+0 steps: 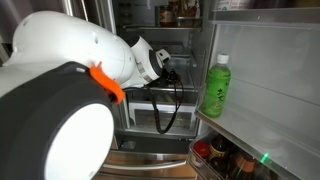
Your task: Put the onion in the vegetable drawer
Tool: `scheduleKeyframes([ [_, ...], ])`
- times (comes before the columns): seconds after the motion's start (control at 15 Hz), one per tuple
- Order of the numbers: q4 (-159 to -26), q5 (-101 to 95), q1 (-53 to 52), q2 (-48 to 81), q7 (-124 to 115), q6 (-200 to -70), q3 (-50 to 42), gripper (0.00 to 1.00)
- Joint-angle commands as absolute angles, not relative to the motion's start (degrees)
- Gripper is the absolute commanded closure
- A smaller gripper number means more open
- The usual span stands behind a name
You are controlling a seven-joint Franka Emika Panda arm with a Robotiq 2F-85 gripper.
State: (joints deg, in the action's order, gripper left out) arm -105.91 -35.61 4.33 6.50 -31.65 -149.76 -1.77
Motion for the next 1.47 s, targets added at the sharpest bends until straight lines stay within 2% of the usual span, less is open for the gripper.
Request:
scheduleKeyframes([
  [0.0, -102.0, -47.3, 3.0, 9.0, -43.5, -145.7, -3.6, 0.0],
  [0.47, -96.7, -49.3, 0.6, 14.0, -49.7, -139.9, -4.7, 0.0],
  [1.4, -87.1, -51.7, -1.5, 21.5, -49.0, -139.8, -8.3, 0.0],
])
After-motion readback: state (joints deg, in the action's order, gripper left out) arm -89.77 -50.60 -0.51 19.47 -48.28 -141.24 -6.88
